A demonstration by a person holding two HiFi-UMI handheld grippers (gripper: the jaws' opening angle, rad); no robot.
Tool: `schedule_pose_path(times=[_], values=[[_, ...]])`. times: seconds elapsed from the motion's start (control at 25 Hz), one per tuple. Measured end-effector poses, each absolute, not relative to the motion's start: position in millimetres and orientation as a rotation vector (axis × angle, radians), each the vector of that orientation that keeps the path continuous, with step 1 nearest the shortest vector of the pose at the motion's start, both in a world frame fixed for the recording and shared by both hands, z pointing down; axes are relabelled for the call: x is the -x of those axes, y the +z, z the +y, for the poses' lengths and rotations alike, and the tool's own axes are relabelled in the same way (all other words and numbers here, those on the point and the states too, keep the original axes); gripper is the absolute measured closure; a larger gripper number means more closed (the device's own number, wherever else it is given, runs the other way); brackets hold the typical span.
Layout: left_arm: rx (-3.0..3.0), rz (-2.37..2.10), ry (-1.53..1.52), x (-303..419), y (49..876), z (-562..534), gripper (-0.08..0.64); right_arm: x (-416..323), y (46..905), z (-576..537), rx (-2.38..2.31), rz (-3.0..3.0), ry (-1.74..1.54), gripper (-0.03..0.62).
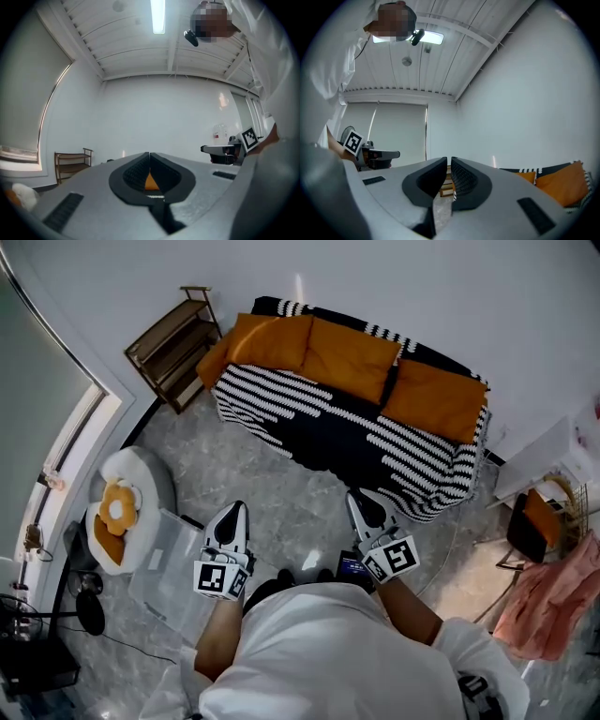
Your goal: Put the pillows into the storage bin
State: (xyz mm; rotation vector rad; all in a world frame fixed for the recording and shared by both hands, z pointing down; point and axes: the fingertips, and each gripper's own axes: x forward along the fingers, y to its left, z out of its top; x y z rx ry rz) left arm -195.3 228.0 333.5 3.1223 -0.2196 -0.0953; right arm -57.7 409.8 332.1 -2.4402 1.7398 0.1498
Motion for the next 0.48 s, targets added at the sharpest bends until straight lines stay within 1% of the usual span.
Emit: schedule_pose_path(times=[0.48], values=[[-3.104,-0.26,-0.017,176,351,231,0.551,24,356,421,2.457,1.757,0.068,0.546]])
